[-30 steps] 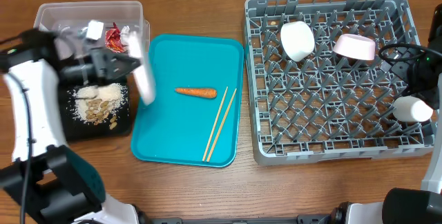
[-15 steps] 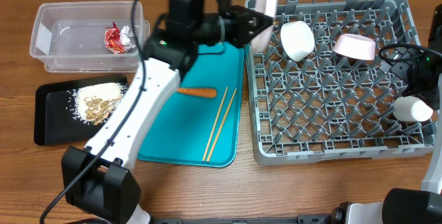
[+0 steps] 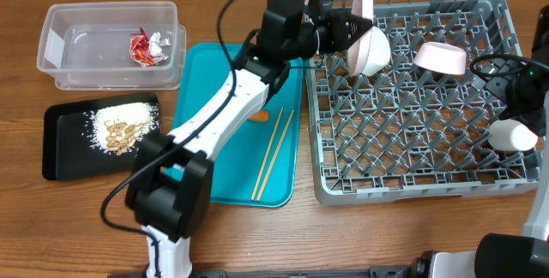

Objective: Sort waste into correct bins and load items into the dishwasher
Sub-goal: 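Carry the empty white plate right and stand it in the rack, then release the plate and lower the left gripper onto the carrot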

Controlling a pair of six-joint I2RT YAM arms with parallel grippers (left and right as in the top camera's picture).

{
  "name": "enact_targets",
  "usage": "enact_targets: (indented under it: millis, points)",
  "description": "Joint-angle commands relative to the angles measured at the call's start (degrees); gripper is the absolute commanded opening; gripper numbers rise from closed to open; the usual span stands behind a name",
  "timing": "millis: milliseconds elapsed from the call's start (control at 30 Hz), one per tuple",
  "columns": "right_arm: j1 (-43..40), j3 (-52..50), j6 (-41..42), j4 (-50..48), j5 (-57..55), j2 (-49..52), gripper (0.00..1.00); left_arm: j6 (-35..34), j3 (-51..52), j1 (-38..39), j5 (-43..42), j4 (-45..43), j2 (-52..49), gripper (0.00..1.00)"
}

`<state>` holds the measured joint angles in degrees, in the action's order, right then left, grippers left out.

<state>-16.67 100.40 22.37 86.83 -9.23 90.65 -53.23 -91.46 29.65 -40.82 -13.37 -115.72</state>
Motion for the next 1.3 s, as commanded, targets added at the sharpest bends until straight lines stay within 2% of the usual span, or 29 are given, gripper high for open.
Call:
enact_targets:
  millis: [0, 133, 300, 600, 733, 767, 833, 900, 933, 1000, 1033, 1067, 1100, 1267]
  points:
    - [0.1, 1.2, -0.3, -0.2, -0.1, -0.6, 0.96, -2.5, -0.6, 0.4, -5.7, -0.3, -1.7, 0.04]
    - [0.1, 1.2, -0.3, -0.3, -0.1, -0.6, 0.96, 1.2, -0.6, -0.5, -8.2, 1.4, -1.8, 0.04]
    - [0.1, 1.2, -0.3, -0.3, -0.1, -0.6, 0.96, 7.3, -0.6, -3.4, -8.3, 15.7, -1.8, 0.04]
    - [0.1, 1.2, -0.3, -0.3, -0.1, -0.6, 0.96, 7.6, -0.6, -6.8, -13.5, 17.6, -1.8, 0.04]
    - [0.1, 1.2, -0.3, -0.2, -0.1, -0.6, 0.96, 9.2, -0.6, -7.0, -13.5, 20.4, -1.8, 0.09]
    - [0.1, 1.2, -0.3, -0.1, -0.1, -0.6, 0.96, 9.6, -0.6, -7.0, -13.5, 21.1, -1.8, 0.15]
    - [0.1, 1.2, -0.3, -0.1, -0.1, -0.6, 0.96, 9.6, -0.6, -7.2, -13.5, 22.8, -1.8, 0.36]
    - [0.1, 1.2, -0.3, -0.1, -0.1, -0.6, 0.96, 10.4, -0.6, -7.6, -14.3, 24.3, -1.8, 0.43]
    - [0.1, 1.2, -0.3, -0.1, -0.1, -0.6, 0.96, 11.1, -0.6, -7.9, -14.4, 25.2, -1.8, 0.51]
    - [0.1, 1.2, -0.3, -0.1, -0.1, -0.6, 0.96, 11.8, -0.6, -8.5, -14.5, 26.8, -1.8, 0.6]
    - [0.1, 1.2, -0.3, -0.1, -0.1, -0.6, 0.97, 12.3, -0.6, -8.8, -14.5, 27.2, -1.8, 0.71]
    - [0.1, 1.2, -0.3, -0.1, -0.1, -0.6, 0.96, 13.0, -0.6, -9.3, -14.4, 28.1, -1.6, 0.9]
    - [0.1, 1.2, -0.3, -0.1, -0.1, -0.6, 0.96, 13.5, -0.6, -9.5, -14.4, 28.4, -1.5, 1.0]
    - [0.1, 1.2, -0.3, -0.1, -0.1, -0.6, 0.96, 20.4, -0.6, -10.9, -8.6, 36.6, 0.8, 1.0]
